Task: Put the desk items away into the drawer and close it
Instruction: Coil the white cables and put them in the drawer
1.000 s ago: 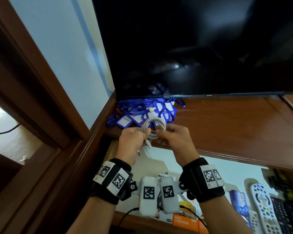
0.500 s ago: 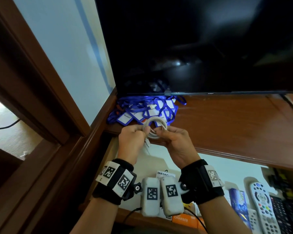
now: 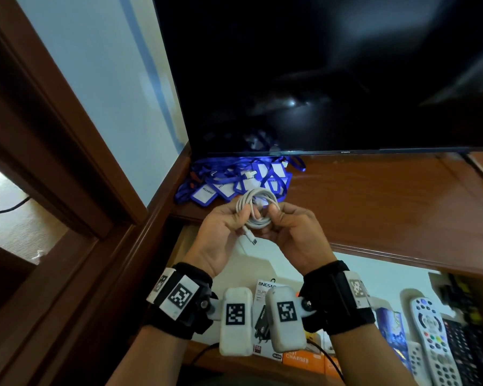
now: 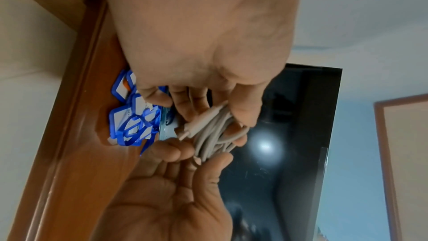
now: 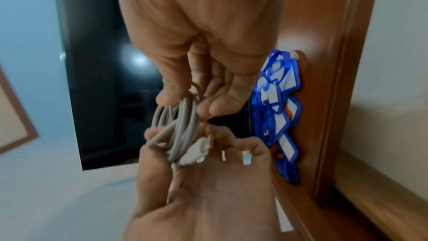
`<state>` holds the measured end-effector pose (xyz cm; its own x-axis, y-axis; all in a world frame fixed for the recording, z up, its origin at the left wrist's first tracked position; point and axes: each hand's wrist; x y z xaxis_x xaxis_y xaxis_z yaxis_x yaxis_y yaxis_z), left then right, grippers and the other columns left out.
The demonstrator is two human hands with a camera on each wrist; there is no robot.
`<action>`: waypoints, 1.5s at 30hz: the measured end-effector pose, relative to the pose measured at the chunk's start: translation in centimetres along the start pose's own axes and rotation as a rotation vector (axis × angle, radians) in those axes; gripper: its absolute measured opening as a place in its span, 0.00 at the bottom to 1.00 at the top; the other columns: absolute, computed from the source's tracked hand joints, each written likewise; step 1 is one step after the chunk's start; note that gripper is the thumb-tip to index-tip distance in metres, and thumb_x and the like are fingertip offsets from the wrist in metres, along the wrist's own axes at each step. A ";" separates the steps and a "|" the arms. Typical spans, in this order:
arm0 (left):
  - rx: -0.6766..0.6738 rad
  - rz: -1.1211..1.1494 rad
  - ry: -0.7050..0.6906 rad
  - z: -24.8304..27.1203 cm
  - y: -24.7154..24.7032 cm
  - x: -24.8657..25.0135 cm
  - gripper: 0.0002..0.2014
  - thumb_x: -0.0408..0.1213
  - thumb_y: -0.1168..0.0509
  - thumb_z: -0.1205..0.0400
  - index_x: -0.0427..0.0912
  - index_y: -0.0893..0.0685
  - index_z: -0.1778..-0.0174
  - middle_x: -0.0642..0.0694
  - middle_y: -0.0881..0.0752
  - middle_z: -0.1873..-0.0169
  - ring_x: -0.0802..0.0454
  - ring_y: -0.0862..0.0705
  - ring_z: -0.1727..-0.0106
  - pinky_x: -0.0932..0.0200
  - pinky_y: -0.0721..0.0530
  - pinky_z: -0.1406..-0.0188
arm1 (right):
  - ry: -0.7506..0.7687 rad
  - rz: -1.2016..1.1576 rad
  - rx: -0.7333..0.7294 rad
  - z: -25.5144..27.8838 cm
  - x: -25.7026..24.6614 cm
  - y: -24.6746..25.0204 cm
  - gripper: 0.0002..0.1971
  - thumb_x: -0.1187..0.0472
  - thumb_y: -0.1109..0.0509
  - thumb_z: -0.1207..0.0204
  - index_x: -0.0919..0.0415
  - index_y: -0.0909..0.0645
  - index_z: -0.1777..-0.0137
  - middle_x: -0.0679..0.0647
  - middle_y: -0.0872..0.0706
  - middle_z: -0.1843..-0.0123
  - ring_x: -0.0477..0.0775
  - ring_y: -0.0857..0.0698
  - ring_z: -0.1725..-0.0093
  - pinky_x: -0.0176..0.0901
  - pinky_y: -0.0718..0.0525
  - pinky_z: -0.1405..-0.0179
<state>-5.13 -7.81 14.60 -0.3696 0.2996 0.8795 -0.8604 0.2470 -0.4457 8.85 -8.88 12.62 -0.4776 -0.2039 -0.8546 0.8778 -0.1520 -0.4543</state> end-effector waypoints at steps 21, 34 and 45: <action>0.450 -0.934 -0.429 -0.3 -0.8 -1.9 0.08 0.34 0.23 0.29 0.47 0.16 0.66 0.58 0.15 0.72 0.67 0.16 0.68 0.76 0.20 0.66 | 0.121 0.280 0.278 0.1 0.2 1.1 0.06 0.71 0.25 0.30 0.77 0.16 0.60 0.77 0.14 0.63 0.70 0.15 0.63 0.77 0.16 0.53; 0.163 0.059 -0.165 0.4 0.1 -1.3 0.09 0.16 0.34 0.29 0.31 0.19 0.57 0.48 0.13 0.69 0.58 0.16 0.70 0.67 0.18 0.66 | 0.086 0.122 0.231 0.3 -0.3 1.4 0.07 0.69 0.27 0.28 0.75 0.18 0.61 0.63 0.18 0.72 0.54 0.20 0.75 0.39 0.18 0.76; 0.512 0.015 -0.041 -0.3 0.8 -0.9 0.04 0.25 0.29 0.25 0.36 0.11 0.59 0.43 0.10 0.65 0.54 0.12 0.68 0.69 0.26 0.72 | 0.154 0.201 0.181 0.7 -0.4 1.3 0.04 0.71 0.28 0.26 0.69 0.15 0.62 0.63 0.15 0.69 0.54 0.19 0.73 0.42 0.14 0.71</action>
<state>-5.38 -7.64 13.42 -0.3876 0.2604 0.8843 -0.9128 -0.2426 -0.3286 10.13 -9.64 12.55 -0.2713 -0.1005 -0.9572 0.9266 -0.2963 -0.2315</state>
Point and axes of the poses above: each hand's wrist, its own z-axis away from the middle knuckle, its own y-axis out of the back of the hand, x = y × z
